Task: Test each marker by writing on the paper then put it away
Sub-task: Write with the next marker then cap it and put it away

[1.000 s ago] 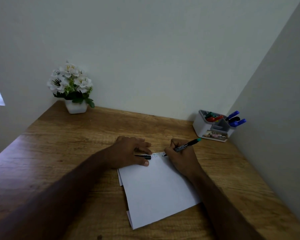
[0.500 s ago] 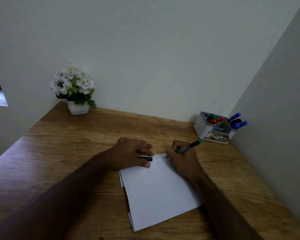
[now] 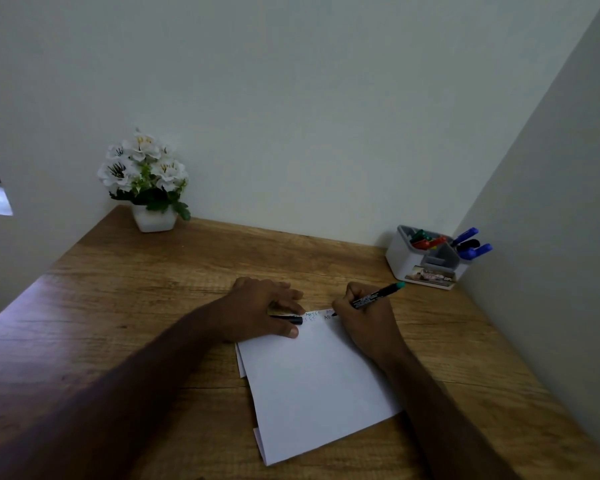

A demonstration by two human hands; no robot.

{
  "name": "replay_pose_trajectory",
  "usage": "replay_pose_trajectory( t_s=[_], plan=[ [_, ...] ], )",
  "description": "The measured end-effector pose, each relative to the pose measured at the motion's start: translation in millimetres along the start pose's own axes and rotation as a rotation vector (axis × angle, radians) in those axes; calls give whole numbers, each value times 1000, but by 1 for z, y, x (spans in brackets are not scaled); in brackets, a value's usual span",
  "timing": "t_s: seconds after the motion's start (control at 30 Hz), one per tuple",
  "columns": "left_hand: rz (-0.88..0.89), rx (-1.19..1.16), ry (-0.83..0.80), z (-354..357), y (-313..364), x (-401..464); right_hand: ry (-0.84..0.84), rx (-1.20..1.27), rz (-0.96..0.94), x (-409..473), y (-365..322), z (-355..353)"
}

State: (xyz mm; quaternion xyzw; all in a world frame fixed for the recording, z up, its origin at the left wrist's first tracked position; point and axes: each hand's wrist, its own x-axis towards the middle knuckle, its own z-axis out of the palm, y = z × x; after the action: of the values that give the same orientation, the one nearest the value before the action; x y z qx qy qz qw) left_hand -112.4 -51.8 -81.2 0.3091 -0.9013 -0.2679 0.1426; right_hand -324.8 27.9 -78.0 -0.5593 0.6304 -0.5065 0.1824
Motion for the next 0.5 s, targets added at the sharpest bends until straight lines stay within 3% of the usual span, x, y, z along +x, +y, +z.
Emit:
replay_pose_trajectory(
  t_s=[0.5],
  plan=[
    [9,9,11,0,-1,0,-7,-6,12,1,-1,0]
  ],
)
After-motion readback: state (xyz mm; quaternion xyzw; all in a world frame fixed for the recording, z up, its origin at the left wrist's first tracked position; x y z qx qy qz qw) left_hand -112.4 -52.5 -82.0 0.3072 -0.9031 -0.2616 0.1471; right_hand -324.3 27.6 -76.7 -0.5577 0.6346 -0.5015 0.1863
